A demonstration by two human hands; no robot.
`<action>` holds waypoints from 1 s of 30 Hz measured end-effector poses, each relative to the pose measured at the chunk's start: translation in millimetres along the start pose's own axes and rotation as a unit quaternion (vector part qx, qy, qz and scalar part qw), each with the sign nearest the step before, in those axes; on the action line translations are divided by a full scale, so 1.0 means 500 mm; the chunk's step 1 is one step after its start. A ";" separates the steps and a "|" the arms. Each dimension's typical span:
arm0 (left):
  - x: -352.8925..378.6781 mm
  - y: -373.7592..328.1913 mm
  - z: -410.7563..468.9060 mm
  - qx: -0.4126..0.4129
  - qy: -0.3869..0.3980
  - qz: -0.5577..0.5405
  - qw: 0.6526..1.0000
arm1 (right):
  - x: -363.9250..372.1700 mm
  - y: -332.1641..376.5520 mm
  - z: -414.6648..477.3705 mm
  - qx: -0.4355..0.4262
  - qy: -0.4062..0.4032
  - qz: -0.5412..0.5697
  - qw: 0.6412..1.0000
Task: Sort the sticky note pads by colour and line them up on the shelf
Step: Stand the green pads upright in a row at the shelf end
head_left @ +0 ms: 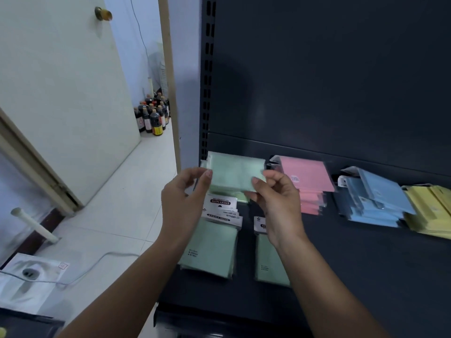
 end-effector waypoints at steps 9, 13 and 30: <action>0.148 -0.007 -0.082 -0.025 0.251 -0.006 0.968 | -0.112 0.067 -0.054 -0.034 0.112 -0.123 0.986; 0.258 0.021 -0.162 -0.006 0.333 0.081 0.939 | -0.226 0.108 -0.076 -0.102 0.054 -0.237 0.965; 0.405 0.060 -0.236 0.160 0.300 0.371 0.864 | -0.387 0.107 -0.099 -0.103 0.038 -0.662 0.742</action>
Point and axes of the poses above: each hand's wrist, its own z-axis towards the middle knuckle, its own x-axis out of the palm, y = z × x, the point moved 10 cm from there along z, towards the middle knuckle, and after that the axes turned 10 degrees about -x, right-handed, at the moved point
